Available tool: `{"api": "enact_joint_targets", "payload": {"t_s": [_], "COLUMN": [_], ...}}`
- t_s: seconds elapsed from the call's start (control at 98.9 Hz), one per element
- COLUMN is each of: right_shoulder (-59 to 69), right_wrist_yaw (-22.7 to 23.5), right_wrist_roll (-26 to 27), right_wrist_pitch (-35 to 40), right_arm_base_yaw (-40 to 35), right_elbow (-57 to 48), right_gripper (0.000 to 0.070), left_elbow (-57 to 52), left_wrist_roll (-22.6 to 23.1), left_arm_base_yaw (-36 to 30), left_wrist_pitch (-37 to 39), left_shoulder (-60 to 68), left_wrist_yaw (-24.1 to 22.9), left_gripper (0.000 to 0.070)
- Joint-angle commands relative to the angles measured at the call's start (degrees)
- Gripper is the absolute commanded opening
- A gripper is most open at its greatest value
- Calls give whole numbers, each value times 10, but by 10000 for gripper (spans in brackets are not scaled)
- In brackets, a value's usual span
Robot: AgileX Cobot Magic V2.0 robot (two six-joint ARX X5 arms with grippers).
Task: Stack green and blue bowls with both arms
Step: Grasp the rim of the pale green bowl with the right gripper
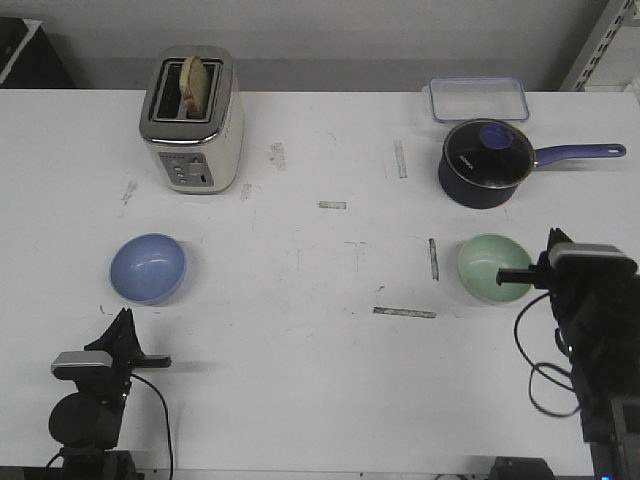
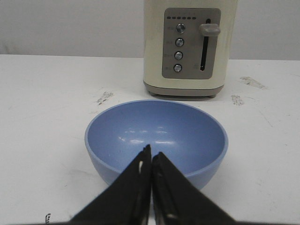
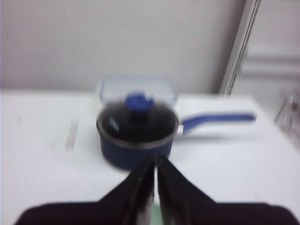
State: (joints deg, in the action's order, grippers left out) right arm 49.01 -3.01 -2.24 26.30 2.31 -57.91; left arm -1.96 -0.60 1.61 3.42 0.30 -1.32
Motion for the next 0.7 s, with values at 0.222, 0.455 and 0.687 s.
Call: {"api": "enact_joint_targets", "payload": {"t_s": [0.222, 0.455, 0.687], "right_shoulder": [177, 269, 354], "right_wrist_yaw": [71, 110, 109], "right_wrist_roll": [-17, -64, -70], "right_wrist_pitch": [82, 121, 125], "right_arm_base_yaw": [45, 110, 135], "right_elbow": [-65, -65, -65], "right_gripper": [395, 432, 430], "left_elbow": [12, 12, 12], "left_wrist_roll": [-1, -1, -1], "left_arm_base_yaw": [0, 0, 0], "left_wrist_pitch": [7, 7, 8], "left_shoulder": [-1, -1, -1], "left_wrist_yaw": [0, 0, 0], "left_gripper": [2, 2, 3]}}
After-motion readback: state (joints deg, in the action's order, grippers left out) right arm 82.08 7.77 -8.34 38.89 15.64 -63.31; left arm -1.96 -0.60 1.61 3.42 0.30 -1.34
